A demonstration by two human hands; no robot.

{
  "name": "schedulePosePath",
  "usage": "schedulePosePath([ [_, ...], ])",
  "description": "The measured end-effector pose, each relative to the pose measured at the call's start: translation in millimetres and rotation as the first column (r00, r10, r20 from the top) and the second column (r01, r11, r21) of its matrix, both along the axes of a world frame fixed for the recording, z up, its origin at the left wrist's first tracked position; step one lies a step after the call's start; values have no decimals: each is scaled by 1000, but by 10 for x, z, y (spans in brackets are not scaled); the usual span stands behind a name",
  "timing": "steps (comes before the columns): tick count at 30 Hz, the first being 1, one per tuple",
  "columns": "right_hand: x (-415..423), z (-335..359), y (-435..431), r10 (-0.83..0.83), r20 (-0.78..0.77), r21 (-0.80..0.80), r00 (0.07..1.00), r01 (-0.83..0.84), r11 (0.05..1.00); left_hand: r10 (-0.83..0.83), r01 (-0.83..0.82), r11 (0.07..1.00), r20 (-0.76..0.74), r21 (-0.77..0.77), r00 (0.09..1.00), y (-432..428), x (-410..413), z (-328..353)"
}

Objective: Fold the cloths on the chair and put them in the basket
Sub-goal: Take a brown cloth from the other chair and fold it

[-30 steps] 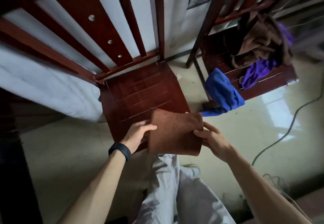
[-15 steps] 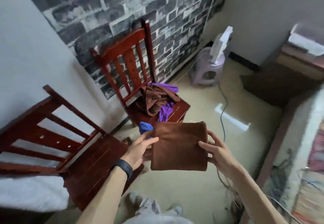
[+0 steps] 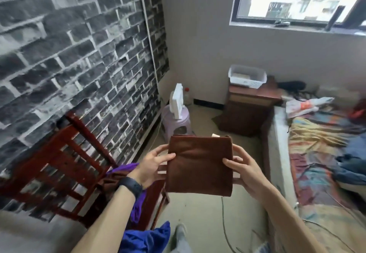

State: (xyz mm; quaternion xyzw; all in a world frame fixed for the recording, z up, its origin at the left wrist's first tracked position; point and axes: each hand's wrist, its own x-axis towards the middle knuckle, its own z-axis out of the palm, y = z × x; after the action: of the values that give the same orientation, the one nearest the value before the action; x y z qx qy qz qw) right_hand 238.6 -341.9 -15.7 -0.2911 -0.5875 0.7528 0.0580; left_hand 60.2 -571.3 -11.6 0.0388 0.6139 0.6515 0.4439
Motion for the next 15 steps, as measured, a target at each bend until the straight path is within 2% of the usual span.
schedulePosePath([
  [5, -595, 115, 817, -112, -43, 22, 993, 113, 993, -119, 120, 993, -36, 13, 992, 1045, -828, 78],
  [10, -1146, 147, 1644, -237, -18, 37, 971, 237, 971, -209, 209, 976, -7, 60, 978, 2120, -1606, 111],
  [15, -1562, 124, 2436, -332, 1, -2, 943, 332, 943, -288, 287, 957, 20, 37, 957, 3114, -2155, 80],
])
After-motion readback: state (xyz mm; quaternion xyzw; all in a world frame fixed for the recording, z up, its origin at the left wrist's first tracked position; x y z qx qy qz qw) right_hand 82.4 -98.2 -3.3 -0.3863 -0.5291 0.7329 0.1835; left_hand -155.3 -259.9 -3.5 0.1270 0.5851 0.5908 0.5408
